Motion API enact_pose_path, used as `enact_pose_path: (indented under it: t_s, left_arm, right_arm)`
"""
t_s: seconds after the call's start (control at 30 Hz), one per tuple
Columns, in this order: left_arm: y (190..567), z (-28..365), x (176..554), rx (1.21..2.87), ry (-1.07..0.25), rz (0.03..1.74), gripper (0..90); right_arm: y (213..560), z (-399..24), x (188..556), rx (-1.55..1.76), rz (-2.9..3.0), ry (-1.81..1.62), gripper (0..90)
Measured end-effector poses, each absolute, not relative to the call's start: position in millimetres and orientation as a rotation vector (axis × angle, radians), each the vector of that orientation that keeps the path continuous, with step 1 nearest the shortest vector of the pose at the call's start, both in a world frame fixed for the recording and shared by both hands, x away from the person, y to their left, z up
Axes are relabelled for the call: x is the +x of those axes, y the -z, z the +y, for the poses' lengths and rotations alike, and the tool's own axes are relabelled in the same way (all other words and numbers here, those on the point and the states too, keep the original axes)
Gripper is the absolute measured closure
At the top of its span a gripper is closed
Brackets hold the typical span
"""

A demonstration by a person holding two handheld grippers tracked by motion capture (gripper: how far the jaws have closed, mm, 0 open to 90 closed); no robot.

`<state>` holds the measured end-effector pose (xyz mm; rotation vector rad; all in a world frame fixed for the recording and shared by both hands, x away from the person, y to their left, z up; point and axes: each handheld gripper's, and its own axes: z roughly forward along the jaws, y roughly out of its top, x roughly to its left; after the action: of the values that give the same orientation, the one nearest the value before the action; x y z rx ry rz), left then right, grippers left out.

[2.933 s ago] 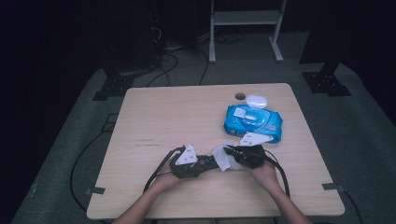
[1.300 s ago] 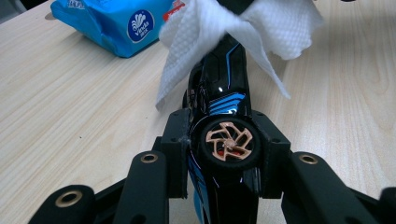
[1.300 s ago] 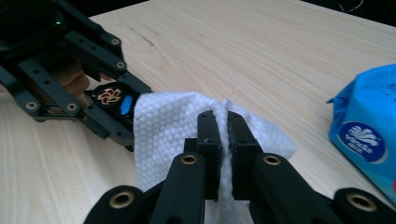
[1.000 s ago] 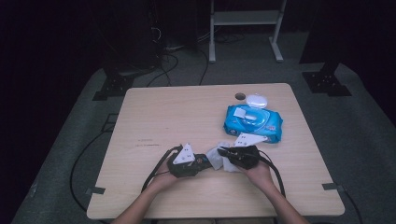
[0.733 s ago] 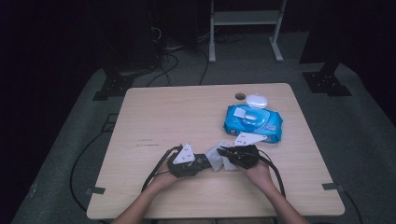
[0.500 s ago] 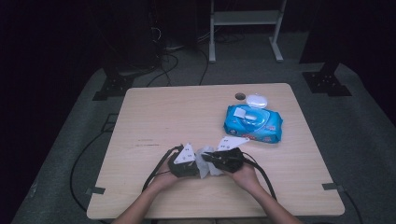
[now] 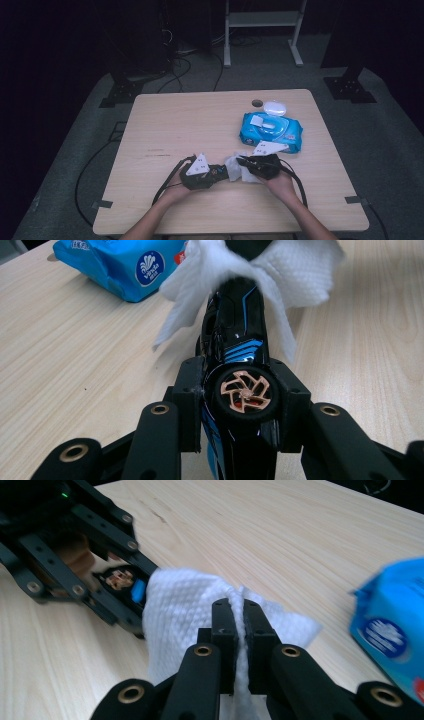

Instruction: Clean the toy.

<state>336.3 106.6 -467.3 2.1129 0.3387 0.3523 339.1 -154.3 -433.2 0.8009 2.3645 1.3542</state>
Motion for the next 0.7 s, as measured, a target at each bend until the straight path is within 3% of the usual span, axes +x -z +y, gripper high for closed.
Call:
enact_pose_path:
  t_s: [0.23,0.4,0.7]
  left_arm:
    - [466.2,106.8,337.6,2.121,-0.342,0.338,63.0]
    - [465.6,107.3,336.8,2.125,-0.350,0.338,63.0]
    - [465.3,108.6,337.6,2.129,-0.350,0.335,63.0]
  right_arm:
    - [434.9,-156.2,335.6,0.819,2.366,-1.407,85.5]
    - [435.3,-129.4,330.7,0.701,2.410,-1.398,85.2]
    - [436.6,-155.4,339.8,0.836,2.347,-1.391,85.6]
